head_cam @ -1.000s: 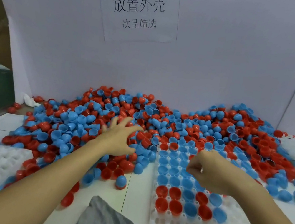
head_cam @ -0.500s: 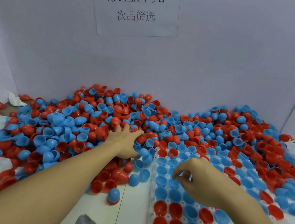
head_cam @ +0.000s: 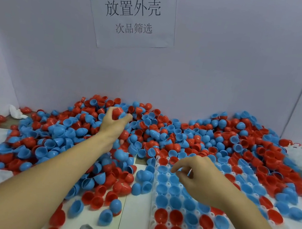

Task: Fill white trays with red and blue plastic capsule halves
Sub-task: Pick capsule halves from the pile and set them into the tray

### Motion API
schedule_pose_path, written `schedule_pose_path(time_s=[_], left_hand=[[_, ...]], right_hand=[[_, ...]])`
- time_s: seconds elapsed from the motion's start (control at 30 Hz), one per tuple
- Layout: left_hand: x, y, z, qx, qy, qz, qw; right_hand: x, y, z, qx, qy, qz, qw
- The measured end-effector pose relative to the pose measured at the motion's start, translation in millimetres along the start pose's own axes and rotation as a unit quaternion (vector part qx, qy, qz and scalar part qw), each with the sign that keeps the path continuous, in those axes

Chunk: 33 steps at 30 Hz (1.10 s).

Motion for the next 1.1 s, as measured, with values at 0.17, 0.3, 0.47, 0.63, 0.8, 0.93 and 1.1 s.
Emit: schedule_pose_path(time_s=[0.17, 0.3, 0.47, 0.63, 0.8, 0.93, 1.1], left_hand=[[27.6, 9.5, 25.7, 0.286, -0.092, -0.020, 0.954], [65.2, 27.1, 31.9, 0.380, -0.121, -0.048, 0.916], [109.2, 43.0, 16.1, 0.478, -0.125, -0.030, 0.869], [124.4, 51.7, -8.7, 0.541, -0.139, -0.001, 0.829], [124.1, 57.1, -25.6, 0.527, -0.163, -0.019, 0.834], [119.3, 52.1, -34.5, 0.531, -0.160, -0.001, 0.832], [110.7, 36.4, -42.0, 0.568, -0.152, 0.062, 0.806]], right_hand=[[-7.7, 7.8, -12.9, -0.133, 0.021, 0.054, 0.989], [-8.2, 22.1, -31.8, -0.357, 0.076, 0.014, 0.931], [-2.3, 35.3, -42.6, -0.553, 0.091, 0.011, 0.828], [5.7, 43.1, -25.3, -0.591, 0.090, -0.028, 0.802], [7.1, 55.1, -11.8, -0.648, 0.088, -0.059, 0.754], [-3.4, 65.5, -18.1, -0.628, 0.082, -0.026, 0.774], [-17.3, 65.2, -34.0, -0.624, 0.052, 0.034, 0.779]])
Point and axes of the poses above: each hand's wrist, its own x-axis away from the middle knuckle, its own y-axis out of the palm, z = x × y, the point moved 2 cm from there along -x, towards the middle knuckle, and after that the axes turned 4 degrees about -z, right-handed, at the moved point
